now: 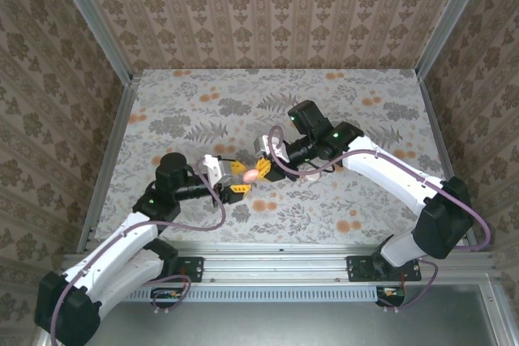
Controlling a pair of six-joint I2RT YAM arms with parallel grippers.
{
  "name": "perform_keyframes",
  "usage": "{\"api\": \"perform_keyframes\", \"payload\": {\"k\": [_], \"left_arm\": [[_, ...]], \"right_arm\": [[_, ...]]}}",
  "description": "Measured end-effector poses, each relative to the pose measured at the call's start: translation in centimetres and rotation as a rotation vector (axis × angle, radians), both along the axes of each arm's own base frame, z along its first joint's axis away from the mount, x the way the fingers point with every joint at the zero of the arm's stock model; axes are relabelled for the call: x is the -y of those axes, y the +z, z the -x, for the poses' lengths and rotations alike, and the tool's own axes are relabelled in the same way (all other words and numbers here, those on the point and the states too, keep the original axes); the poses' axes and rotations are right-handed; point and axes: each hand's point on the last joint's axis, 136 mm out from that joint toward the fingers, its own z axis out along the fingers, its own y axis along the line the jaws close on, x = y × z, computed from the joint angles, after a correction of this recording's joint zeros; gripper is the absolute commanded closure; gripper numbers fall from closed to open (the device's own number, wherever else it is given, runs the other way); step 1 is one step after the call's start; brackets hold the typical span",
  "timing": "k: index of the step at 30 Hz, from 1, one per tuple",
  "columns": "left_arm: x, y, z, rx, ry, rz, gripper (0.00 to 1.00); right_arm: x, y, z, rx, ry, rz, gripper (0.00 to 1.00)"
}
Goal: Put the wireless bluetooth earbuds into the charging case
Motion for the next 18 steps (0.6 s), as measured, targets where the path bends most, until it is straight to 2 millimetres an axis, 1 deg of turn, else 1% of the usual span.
{"api": "perform_keyframes", "payload": {"k": [2, 10, 13, 17, 18], "left_arm": [[0.05, -0.07, -0.01, -0.006, -0.003, -0.003, 0.55], [0.15, 0.23, -0.17, -0.007, -0.003, -0.003, 0.56], [0.16, 0.24, -0.12, -0.01, -0.006, -0.002, 0.64], [0.19, 0.27, -0.05, -0.008, -0.01, -0.001, 0.66], [0.2, 0.27, -0.02, -0.009, -0.011, -0.001, 0.71]], "right_arm": [[-0.12, 0.17, 0.06, 0.007, 0.005, -0.002, 0.93], [-0.3, 0.52, 0.11, 0.015, 0.009, -0.008, 0.92], [-0.34, 0.5, 0.16, 0.015, 0.011, -0.008, 0.92], [-0.36, 0.5, 0.17, 0.015, 0.012, -0.008, 0.92], [-0.36, 0.5, 0.17, 0.015, 0.012, -0.008, 0.92]]}}
